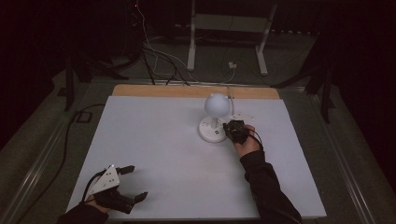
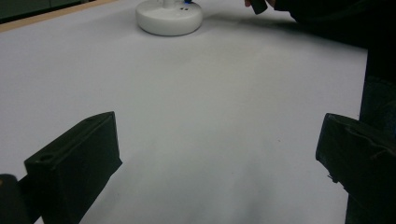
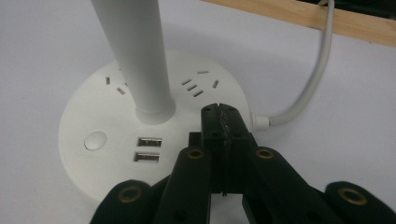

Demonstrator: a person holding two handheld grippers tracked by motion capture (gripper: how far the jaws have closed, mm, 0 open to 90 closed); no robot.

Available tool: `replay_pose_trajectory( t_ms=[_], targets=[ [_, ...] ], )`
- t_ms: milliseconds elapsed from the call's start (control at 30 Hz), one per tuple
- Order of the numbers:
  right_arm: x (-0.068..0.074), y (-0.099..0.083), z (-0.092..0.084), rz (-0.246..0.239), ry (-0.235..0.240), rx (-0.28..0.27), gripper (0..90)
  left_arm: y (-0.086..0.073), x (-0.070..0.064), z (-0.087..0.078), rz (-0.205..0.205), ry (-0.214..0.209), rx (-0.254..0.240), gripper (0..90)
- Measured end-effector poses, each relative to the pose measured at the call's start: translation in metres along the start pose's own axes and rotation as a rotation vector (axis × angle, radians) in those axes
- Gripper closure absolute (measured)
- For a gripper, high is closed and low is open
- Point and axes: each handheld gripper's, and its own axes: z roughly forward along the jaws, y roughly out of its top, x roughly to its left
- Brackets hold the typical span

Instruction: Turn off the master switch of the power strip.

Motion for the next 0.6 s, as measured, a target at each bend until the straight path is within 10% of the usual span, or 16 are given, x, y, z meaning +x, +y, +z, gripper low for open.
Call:
replay_pose_trajectory(
  t_ms=[300,600],
  targets=[
    [0.0079,0.0026,0.0017,-0.073,-0.051,0.024,90.0,0.0001,-0.0001,-0.0002,0.002,0.001,-0.001,0.3],
    [0.0058,-0.0017,0.0011,-0.027,-0.035,-0.009,90.0,0.0,0.0005,0.0003,0.001,0.0,-0.001,0.3]
  ],
)
